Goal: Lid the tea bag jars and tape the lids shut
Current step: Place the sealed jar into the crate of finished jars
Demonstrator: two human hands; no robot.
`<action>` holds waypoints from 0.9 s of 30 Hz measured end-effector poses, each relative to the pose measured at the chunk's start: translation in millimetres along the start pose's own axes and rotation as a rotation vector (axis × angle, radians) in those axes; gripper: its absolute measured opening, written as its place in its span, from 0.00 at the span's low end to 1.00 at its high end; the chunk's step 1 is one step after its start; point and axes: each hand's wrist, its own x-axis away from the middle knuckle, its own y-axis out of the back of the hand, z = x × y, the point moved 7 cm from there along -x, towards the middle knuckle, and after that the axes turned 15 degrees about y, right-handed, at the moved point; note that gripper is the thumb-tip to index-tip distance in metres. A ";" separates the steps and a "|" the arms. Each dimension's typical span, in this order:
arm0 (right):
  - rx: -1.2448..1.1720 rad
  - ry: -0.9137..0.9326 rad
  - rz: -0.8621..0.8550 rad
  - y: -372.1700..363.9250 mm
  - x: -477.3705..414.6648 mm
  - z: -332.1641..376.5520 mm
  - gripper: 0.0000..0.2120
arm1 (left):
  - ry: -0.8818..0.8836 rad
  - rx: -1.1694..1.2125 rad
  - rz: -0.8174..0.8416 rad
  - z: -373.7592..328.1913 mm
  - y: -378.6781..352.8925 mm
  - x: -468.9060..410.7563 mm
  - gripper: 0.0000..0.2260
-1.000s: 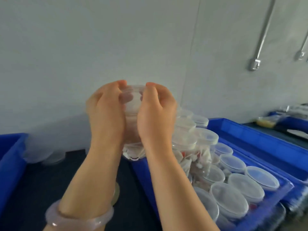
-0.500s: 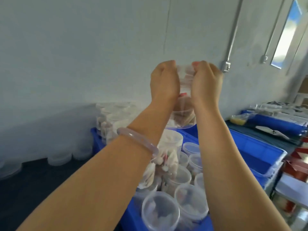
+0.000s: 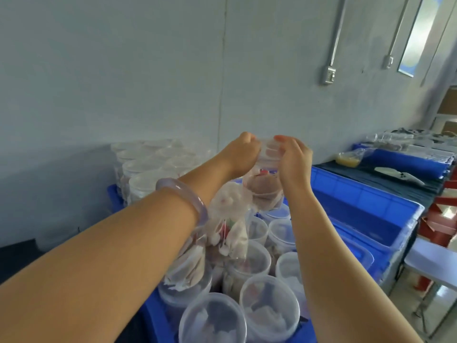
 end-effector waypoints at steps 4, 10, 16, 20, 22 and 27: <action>-0.041 -0.045 0.008 2.0 7.5 -23.2 0.11 | 0.084 -0.125 0.046 14.7 -8.1 -5.8 0.13; -0.063 -0.229 0.031 4.0 25.8 -60.5 0.17 | 0.181 -0.517 0.100 30.9 -21.6 -9.3 0.21; -0.006 -0.261 0.106 2.3 35.7 -73.2 0.13 | 0.151 -0.817 0.143 33.5 -24.2 -7.3 0.17; 0.034 -0.245 0.213 2.7 33.3 -69.8 0.09 | 0.124 -0.823 0.225 38.0 -7.0 -3.4 0.26; 0.105 -0.237 0.285 0.8 32.8 -65.3 0.07 | 0.154 -0.890 0.249 52.0 1.3 -2.4 0.31; 0.507 -0.041 0.387 -3.8 34.6 -42.1 0.15 | 0.151 -1.011 0.223 71.2 -2.9 1.7 0.34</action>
